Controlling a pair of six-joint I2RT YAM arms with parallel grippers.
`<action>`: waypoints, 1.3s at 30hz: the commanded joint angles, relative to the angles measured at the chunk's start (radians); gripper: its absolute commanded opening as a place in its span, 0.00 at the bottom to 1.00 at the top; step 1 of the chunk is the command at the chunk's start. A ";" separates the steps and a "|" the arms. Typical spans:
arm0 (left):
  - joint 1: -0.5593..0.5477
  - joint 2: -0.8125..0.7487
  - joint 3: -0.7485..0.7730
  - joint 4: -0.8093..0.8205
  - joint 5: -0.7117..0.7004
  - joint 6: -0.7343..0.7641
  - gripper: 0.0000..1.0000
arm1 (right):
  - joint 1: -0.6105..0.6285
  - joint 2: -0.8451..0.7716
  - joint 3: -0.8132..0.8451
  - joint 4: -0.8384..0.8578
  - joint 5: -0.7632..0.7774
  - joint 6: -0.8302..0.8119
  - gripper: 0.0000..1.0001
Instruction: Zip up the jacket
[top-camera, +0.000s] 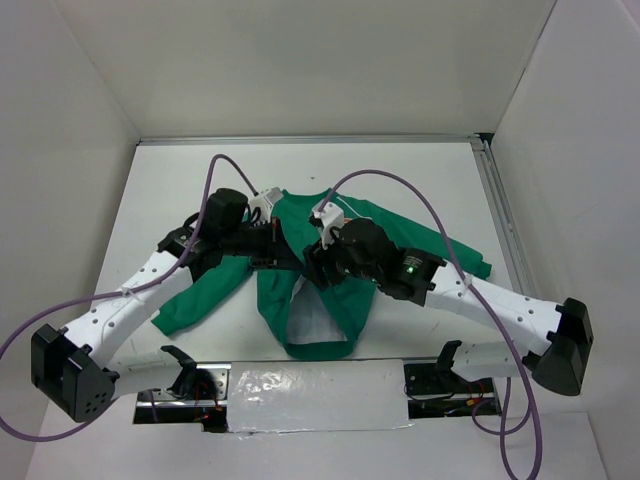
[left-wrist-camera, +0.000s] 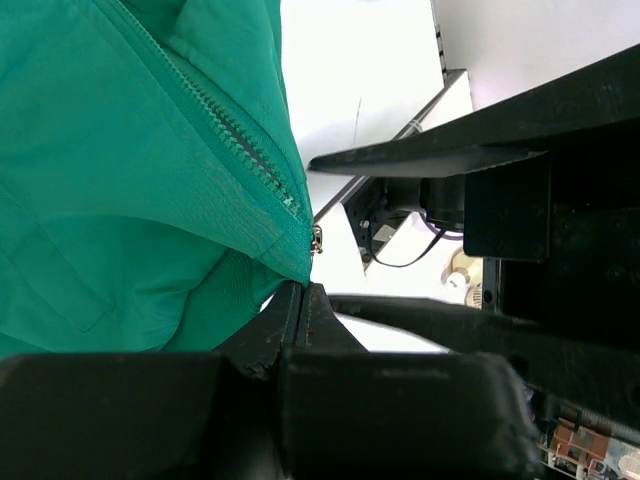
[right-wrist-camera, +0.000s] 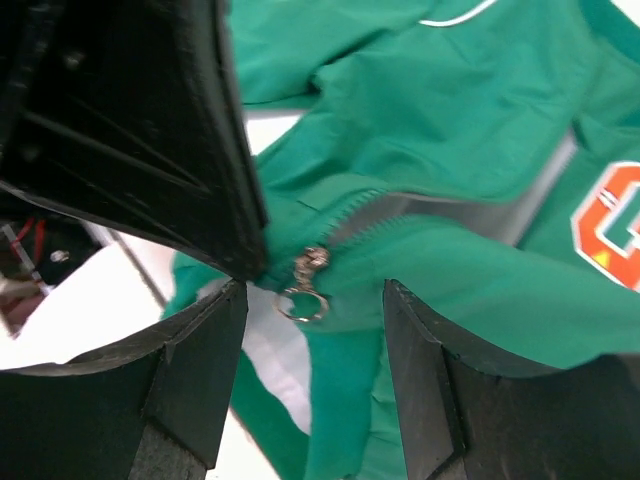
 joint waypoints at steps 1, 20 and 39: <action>-0.005 -0.031 0.030 0.063 0.040 0.009 0.00 | -0.011 0.021 0.061 0.071 -0.112 -0.027 0.64; -0.005 -0.038 0.030 0.071 0.057 0.044 0.00 | -0.077 0.032 0.032 0.091 -0.239 -0.024 0.35; -0.005 -0.078 -0.050 0.022 0.015 0.141 0.00 | -0.098 -0.014 0.019 0.028 -0.350 -0.110 0.00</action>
